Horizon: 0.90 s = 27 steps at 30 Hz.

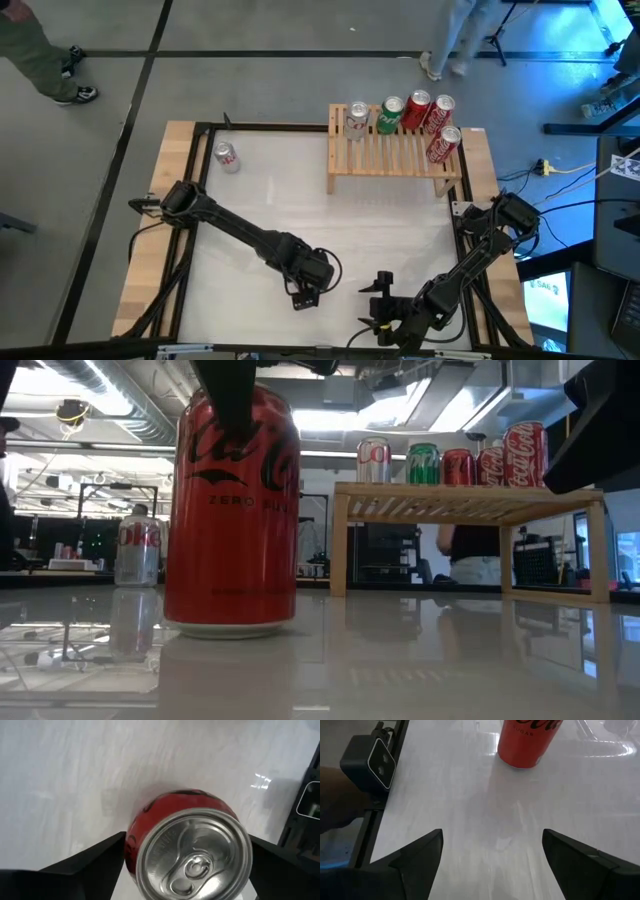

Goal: Place canned beverage on shelf
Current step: Put the red black soda can on the shelf aligned with the other red black soda can

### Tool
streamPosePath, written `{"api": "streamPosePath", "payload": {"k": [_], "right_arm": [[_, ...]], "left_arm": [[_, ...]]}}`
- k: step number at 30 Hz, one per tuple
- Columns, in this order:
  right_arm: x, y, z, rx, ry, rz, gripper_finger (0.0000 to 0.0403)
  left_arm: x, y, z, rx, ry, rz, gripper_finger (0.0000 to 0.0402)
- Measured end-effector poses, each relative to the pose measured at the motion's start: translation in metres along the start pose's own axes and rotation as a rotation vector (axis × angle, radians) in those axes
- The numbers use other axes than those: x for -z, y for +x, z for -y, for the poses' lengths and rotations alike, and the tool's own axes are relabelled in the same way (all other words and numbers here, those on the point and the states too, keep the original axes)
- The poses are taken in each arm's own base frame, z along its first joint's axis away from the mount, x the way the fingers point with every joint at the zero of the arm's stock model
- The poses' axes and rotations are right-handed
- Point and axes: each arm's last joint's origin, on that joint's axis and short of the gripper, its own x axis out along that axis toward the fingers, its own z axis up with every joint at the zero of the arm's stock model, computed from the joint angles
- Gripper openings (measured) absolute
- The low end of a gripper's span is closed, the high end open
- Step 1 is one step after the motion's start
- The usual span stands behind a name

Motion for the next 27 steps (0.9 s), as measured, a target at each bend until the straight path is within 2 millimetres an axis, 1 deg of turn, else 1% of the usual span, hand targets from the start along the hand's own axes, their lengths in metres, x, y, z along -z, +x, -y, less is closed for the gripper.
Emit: {"api": "streamPosePath", "payload": {"k": [3, 5, 9, 14, 17, 19, 21, 24, 27], "right_arm": [[0.0, 0.0, 0.0, 0.0, 0.0, 0.0, 0.0335], [0.0, 0.0, 0.0, 0.0, 0.0, 0.0, 0.0335], [0.0, 0.0, 0.0, 0.0, 0.0, 0.0, 0.0335], [0.0, 0.0, 0.0, -0.001, 0.002, 0.001, 0.0335], [0.0, 0.0, 0.0, -0.001, 0.003, 0.002, 0.0335], [0.0, 0.0, 0.0, -0.002, 0.004, 0.002, 0.0335], [-0.001, 0.0, 0.0, -0.002, 0.006, 0.004, 0.0335], [-0.002, 0.001, 0.001, -0.003, 0.016, 0.01, 0.0335], [-0.006, 0.003, 0.002, -0.005, 0.04, 0.028, 0.0335]], "left_arm": [[-0.001, 0.0, -0.001, 0.007, -0.003, -0.005, 0.0365], [0.0, -0.004, -0.001, 0.013, -0.002, -0.003, 0.0366], [0.006, -0.025, 0.002, 0.023, 0.012, 0.034, 0.0367], [0.027, -0.056, 0.01, -0.026, 0.057, 0.124, 0.0367], [0.044, -0.067, 0.019, -0.074, 0.102, 0.189, 0.0367], [0.058, -0.066, 0.023, -0.097, 0.113, 0.203, 0.0368], [0.074, -0.06, 0.025, -0.136, 0.122, 0.216, 0.0368], [0.101, -0.049, 0.026, -0.187, 0.121, 0.257, 0.0368], [0.132, -0.033, 0.025, -0.174, 0.108, 0.336, 0.0368]]}}
